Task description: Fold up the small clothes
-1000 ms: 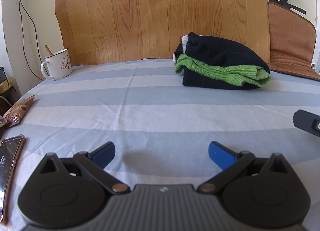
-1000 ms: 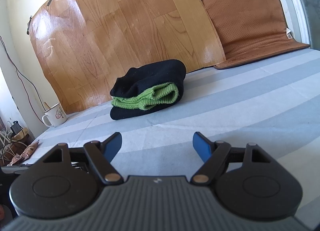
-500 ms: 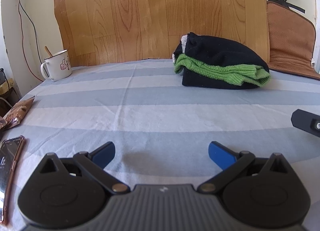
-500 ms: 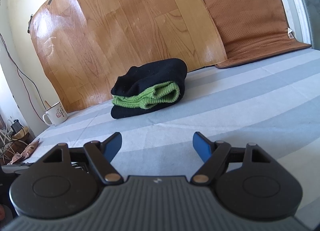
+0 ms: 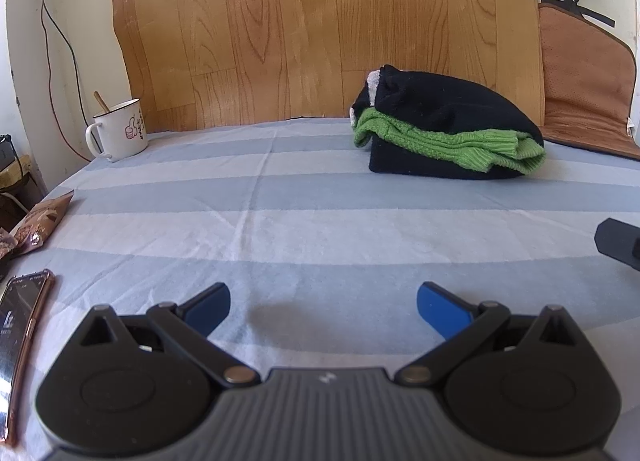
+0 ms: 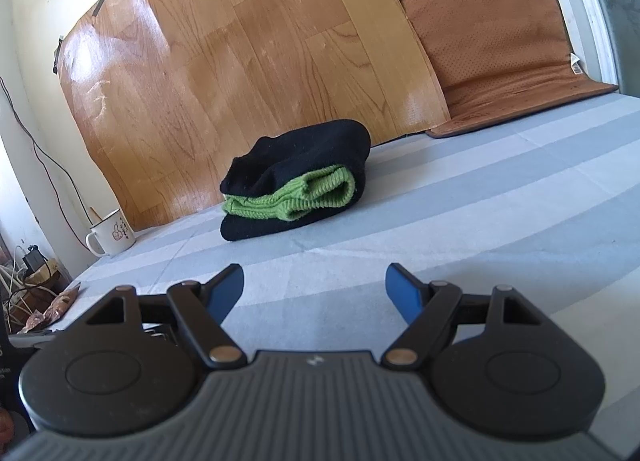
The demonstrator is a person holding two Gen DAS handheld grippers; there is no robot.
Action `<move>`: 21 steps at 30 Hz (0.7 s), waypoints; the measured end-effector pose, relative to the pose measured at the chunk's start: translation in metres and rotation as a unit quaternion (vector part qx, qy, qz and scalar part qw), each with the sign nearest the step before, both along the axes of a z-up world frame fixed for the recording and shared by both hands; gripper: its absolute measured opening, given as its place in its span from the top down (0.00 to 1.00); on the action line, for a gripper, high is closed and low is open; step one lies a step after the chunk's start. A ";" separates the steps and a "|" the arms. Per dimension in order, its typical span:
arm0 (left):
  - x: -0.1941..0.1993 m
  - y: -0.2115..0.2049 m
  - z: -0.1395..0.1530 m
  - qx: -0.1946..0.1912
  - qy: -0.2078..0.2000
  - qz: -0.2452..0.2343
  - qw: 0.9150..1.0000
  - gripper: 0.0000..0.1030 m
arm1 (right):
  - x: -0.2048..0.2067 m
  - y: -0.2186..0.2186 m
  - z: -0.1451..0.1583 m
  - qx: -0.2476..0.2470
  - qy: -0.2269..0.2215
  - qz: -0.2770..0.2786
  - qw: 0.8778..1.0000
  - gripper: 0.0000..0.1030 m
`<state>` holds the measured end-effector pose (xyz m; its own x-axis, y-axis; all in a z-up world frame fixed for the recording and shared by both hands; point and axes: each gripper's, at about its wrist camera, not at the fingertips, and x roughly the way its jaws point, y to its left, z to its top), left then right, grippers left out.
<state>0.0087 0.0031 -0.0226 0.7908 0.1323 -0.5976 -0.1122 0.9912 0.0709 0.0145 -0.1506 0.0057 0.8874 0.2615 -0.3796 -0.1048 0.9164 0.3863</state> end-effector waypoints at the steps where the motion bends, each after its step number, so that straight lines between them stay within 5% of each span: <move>1: 0.000 0.000 0.000 0.000 0.001 -0.001 1.000 0.00 | 0.000 0.000 0.000 0.000 -0.001 0.000 1.000 0.22; 21: -0.006 -0.004 0.002 0.017 -0.013 0.007 1.000 0.00 | 0.000 0.000 0.000 0.006 -0.004 0.021 1.000 0.22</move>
<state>0.0031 -0.0006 -0.0203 0.8038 0.1629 -0.5721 -0.1284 0.9866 0.1006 0.0144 -0.1505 0.0057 0.8787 0.3023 -0.3695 -0.1453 0.9066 0.3962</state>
